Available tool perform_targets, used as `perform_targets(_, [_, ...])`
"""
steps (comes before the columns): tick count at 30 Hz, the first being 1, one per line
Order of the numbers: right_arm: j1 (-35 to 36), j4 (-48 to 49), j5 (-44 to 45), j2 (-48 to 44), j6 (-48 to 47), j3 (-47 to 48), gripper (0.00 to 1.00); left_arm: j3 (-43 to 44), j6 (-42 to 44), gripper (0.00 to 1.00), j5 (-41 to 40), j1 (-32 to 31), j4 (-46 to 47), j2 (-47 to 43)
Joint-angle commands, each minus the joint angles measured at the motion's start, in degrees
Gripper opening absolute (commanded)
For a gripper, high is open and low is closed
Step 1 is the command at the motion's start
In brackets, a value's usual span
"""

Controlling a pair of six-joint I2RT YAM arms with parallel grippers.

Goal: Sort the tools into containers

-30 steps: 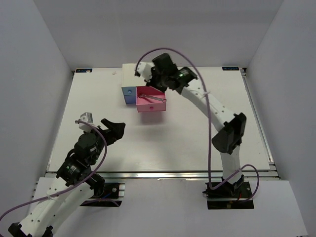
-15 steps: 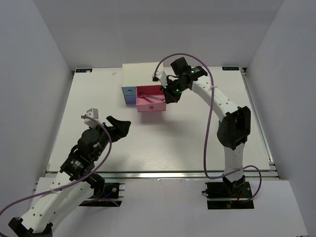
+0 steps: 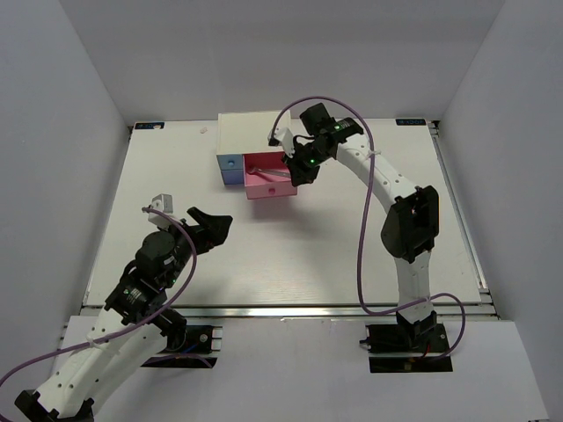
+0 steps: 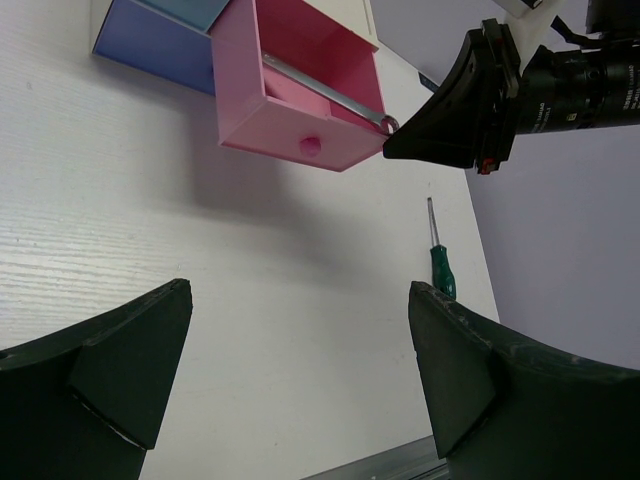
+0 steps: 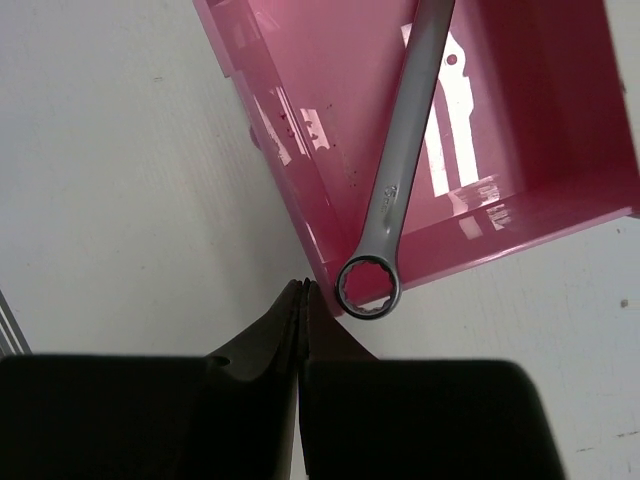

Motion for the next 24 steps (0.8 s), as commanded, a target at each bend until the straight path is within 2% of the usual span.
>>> perform_targets(1, [-0.1, 1.5, 0.7, 0.1, -0.4, 4.4, 0.0, 1.1, -0.1, 0.98, 0.6, -0.1, -0.4, -0.2])
perform_targets(10, [-0.2, 1.7, -1.5, -4.3, -1.4, 2.4, 0.0, 0.6, -0.4, 0.98, 0.6, -0.1, -0.5, -0.3])
perform_targets(21, [-0.3, 6.0, 4.2, -3.6, 0.0, 3.1, 0.0, 0.8, 0.0, 0.98, 0.6, -0.1, -0.7, -0.2])
perform_targets(24, [-0.2, 7.1, 6.0, -3.4, 0.5, 1.9, 0.08, 0.1, -0.6, 0.98, 0.7, -0.1, -0.3, -0.8])
